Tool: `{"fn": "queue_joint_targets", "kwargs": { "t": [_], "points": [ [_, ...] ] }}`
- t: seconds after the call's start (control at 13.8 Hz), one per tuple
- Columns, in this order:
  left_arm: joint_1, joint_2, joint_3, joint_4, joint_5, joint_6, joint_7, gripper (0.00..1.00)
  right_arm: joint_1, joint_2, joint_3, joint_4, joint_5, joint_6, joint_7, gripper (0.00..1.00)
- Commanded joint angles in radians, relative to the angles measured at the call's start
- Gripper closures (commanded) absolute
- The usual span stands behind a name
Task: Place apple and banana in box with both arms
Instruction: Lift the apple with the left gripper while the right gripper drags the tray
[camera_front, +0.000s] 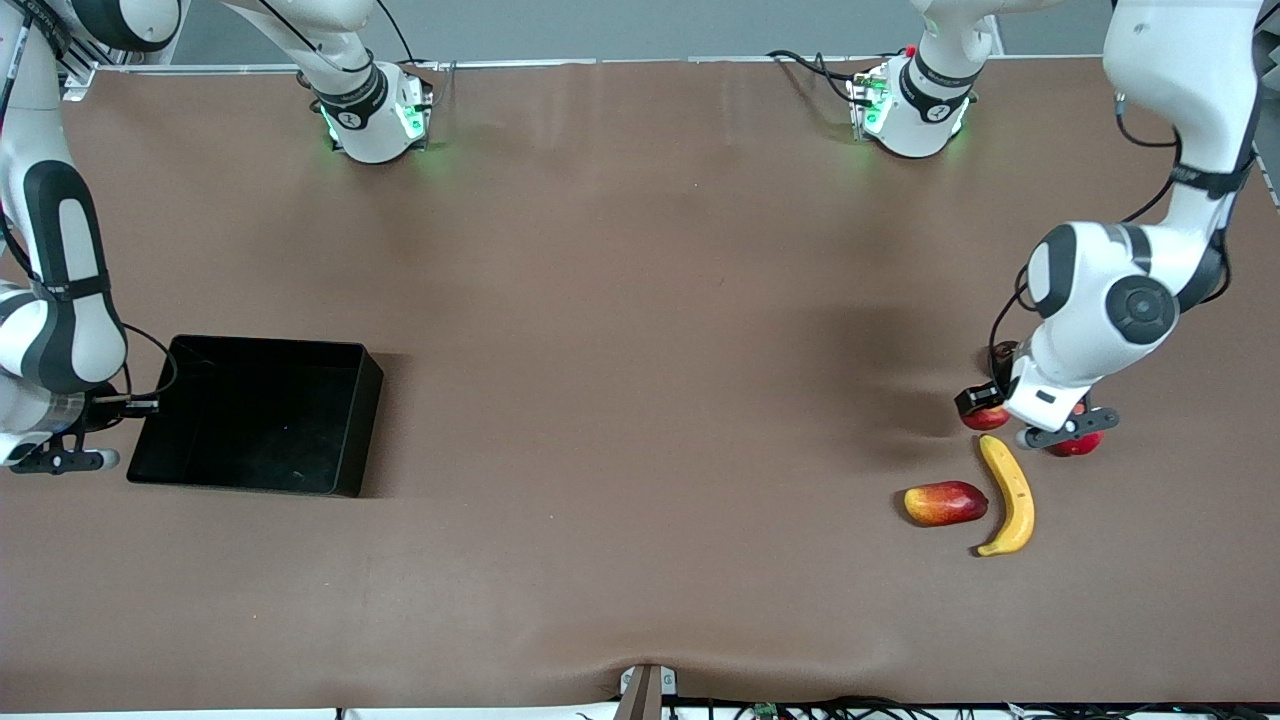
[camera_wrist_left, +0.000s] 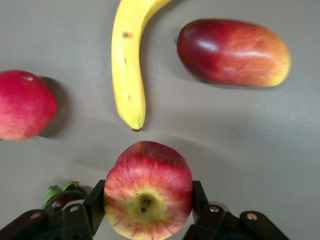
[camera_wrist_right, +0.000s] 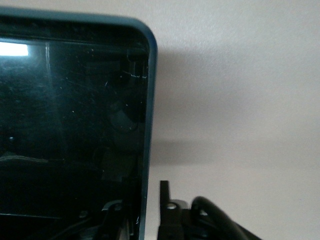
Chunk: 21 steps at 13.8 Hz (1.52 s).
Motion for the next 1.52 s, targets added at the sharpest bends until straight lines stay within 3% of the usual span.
{"fn": "queue_joint_targets", "kwargs": {
  "t": [0.0,0.22,0.51,0.94,1.16,1.44],
  "points": [
    [0.007,-0.069,-0.048,0.006,-0.002,-0.058,-0.056,1.00,-0.010,-0.016,0.015,-0.018,0.017,0.006,-0.013,1.00],
    [0.007,-0.097,-0.065,0.044,-0.004,-0.126,-0.068,1.00,-0.001,-0.020,0.018,0.044,0.049,-0.067,-0.010,1.00],
    [-0.001,-0.088,-0.078,0.116,-0.005,-0.181,-0.126,1.00,0.033,-0.021,0.018,0.215,0.108,-0.360,0.023,1.00],
    [-0.007,-0.080,-0.098,0.158,-0.012,-0.201,-0.189,1.00,0.191,-0.111,0.020,0.221,0.160,-0.538,0.089,1.00],
    [-0.033,-0.081,-0.098,0.164,-0.012,-0.201,-0.232,1.00,0.309,-0.136,0.020,0.216,0.204,-0.552,0.112,1.00],
    [-0.049,-0.071,-0.098,0.170,-0.015,-0.201,-0.248,1.00,0.447,-0.132,0.020,0.190,0.330,-0.505,0.278,1.00]
  ]
}}
